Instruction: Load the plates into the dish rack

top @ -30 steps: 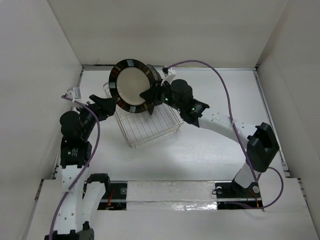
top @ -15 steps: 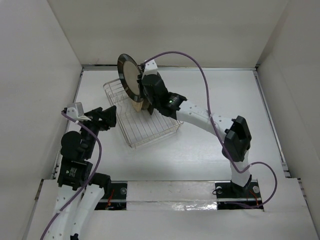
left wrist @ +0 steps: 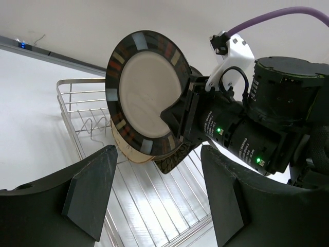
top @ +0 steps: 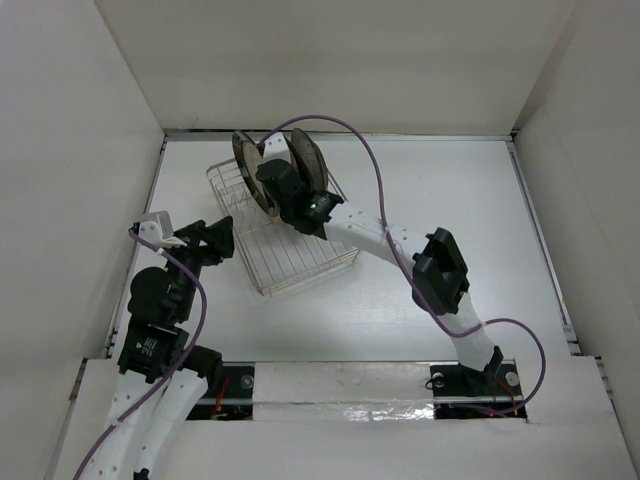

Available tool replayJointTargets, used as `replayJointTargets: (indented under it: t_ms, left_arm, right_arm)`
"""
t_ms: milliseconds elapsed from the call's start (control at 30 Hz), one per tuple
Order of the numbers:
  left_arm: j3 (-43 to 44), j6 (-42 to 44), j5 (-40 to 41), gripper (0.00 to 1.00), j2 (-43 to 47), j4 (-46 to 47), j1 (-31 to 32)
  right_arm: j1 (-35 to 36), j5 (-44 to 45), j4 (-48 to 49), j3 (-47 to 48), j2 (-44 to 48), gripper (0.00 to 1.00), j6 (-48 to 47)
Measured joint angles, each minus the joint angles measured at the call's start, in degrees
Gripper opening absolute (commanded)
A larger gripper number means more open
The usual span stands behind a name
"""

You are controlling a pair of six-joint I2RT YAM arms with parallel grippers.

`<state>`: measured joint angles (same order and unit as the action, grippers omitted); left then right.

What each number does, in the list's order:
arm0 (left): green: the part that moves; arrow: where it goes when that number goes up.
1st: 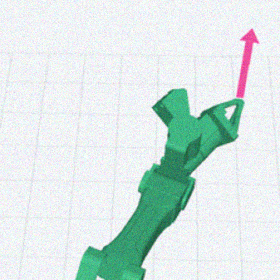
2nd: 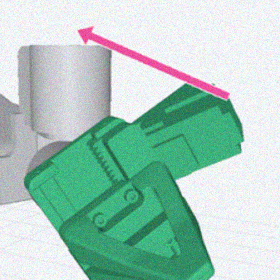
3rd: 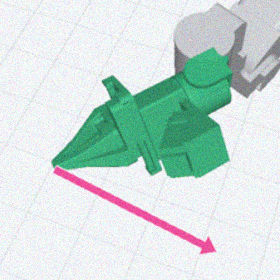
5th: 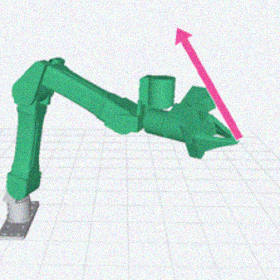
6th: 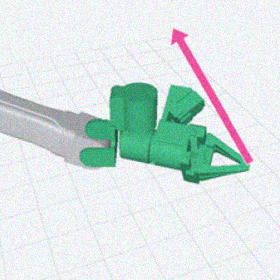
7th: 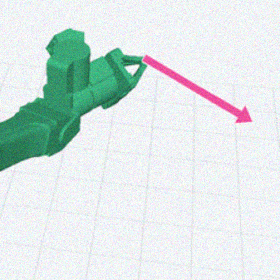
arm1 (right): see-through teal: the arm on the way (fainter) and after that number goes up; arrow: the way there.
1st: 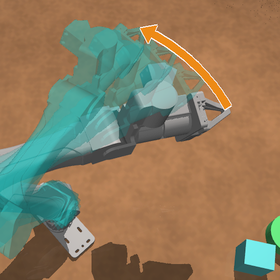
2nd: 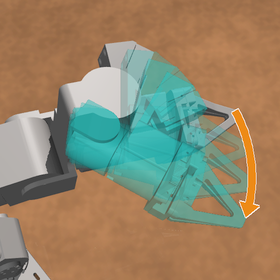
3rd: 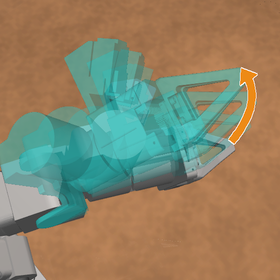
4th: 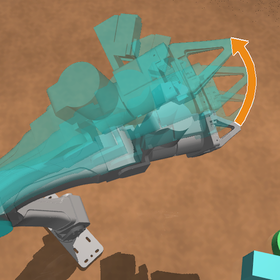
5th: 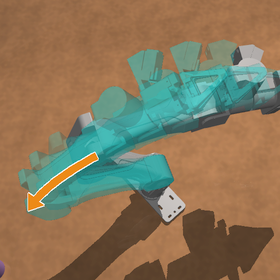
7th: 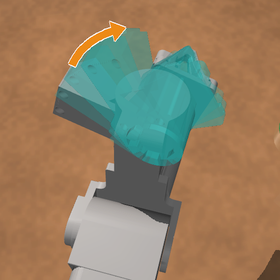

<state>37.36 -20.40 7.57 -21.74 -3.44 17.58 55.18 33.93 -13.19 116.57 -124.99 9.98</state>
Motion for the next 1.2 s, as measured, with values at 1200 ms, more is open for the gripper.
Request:
replayJointTargets:
  t_ms: [1200]
  left_arm:
    - [-0.28, -0.04, 2.93, 0.61, -0.96, 0.59, 0.04]
  right_arm:
    - [1.46, 1.25, 8.94, -3.48, -4.94, 0.30, 8.87]
